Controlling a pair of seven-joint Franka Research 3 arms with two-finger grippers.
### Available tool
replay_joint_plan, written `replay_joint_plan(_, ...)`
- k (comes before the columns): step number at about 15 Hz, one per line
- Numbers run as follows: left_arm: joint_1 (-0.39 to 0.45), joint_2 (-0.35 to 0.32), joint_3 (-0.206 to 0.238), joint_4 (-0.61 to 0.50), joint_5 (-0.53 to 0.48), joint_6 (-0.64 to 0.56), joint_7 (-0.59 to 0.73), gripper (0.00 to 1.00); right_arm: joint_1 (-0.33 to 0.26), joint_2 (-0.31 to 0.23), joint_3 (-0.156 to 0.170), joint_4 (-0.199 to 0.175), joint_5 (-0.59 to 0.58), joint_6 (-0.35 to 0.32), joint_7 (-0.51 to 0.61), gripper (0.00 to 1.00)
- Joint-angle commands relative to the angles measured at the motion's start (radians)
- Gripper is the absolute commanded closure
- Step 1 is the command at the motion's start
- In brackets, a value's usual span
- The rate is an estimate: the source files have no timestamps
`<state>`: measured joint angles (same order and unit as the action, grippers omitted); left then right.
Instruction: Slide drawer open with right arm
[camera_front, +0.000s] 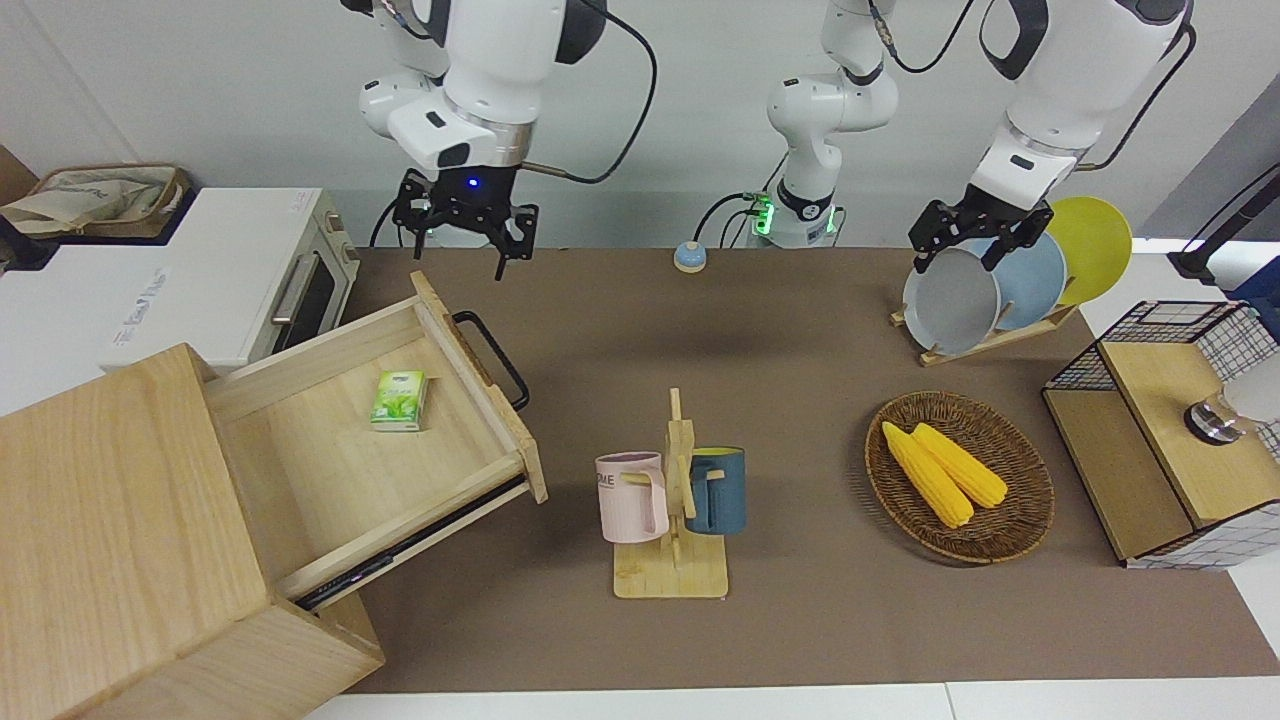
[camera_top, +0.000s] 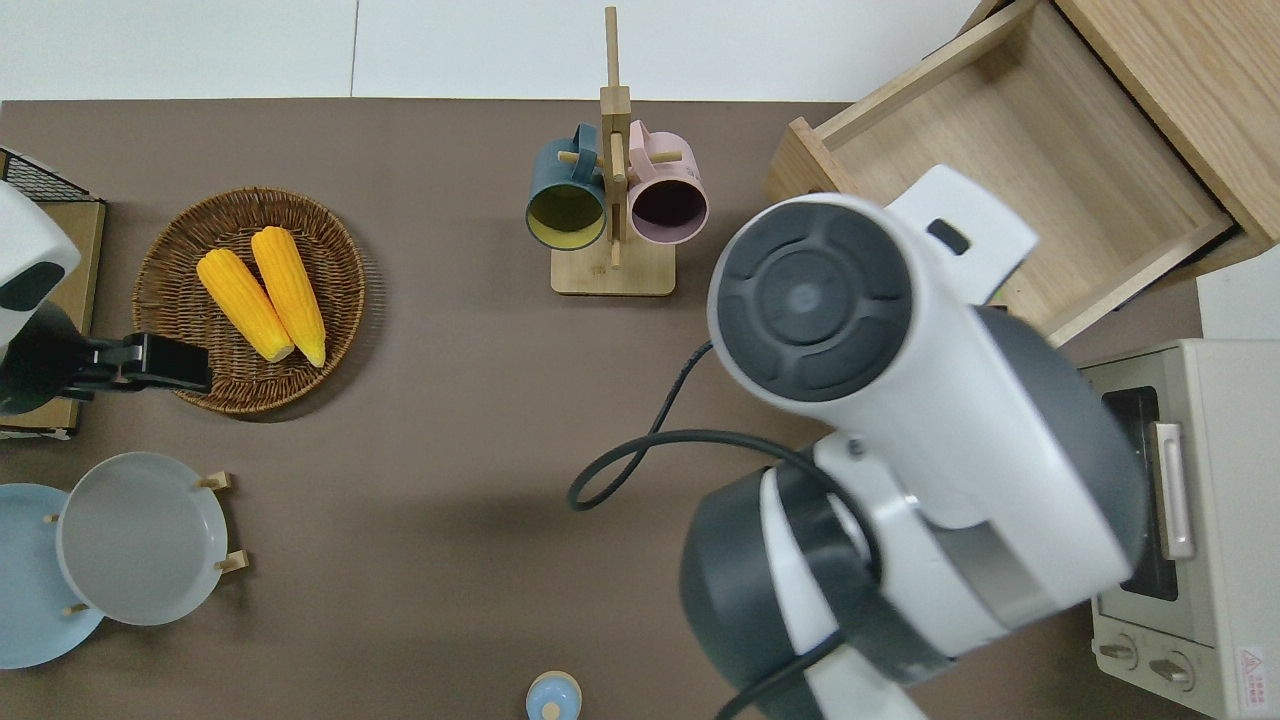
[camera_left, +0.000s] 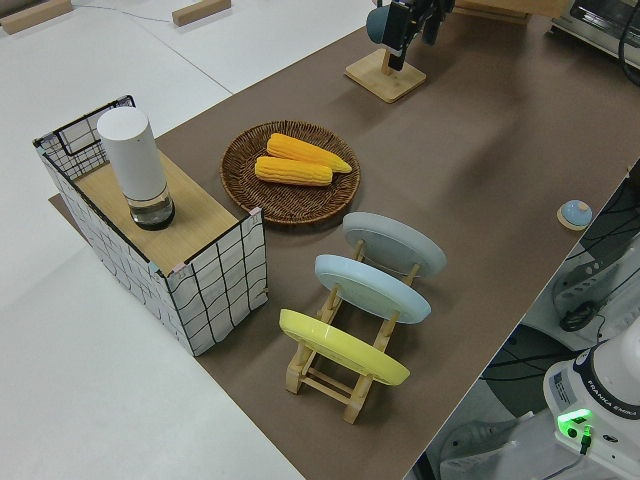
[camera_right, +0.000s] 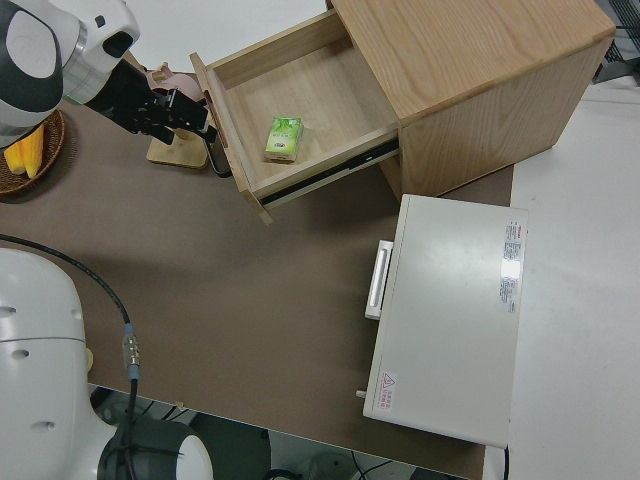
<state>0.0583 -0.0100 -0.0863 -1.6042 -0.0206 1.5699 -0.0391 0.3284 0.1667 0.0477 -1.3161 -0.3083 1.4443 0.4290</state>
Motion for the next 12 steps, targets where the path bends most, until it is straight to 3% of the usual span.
replay_joint_plan(1, -0.006, -0.010, 0.005, -0.005, 0.011, -0.011, 0.007, 0.00, -0.109, -0.067, -0.026, -0.049, 0.147, 0.036, -0.113, 0.013)
replay_joint_plan(5, -0.006, -0.010, 0.005, -0.005, 0.011, -0.013, 0.007, 0.00, -0.219, -0.119, -0.029, -0.121, 0.245, 0.077, -0.199, 0.013)
replay_joint_plan(8, -0.005, -0.010, 0.005, -0.005, 0.011, -0.011, 0.007, 0.00, -0.258, -0.133, -0.032, -0.160, 0.267, 0.105, -0.257, 0.013)
replay_joint_plan(10, -0.005, -0.010, 0.005, -0.005, 0.011, -0.013, 0.007, 0.00, -0.256, -0.139, -0.072, -0.175, 0.300, 0.111, -0.265, 0.013)
replay_joint_plan(12, -0.005, -0.010, 0.005, -0.005, 0.011, -0.011, 0.007, 0.00, -0.259, -0.139, -0.091, -0.193, 0.322, 0.129, -0.303, 0.013)
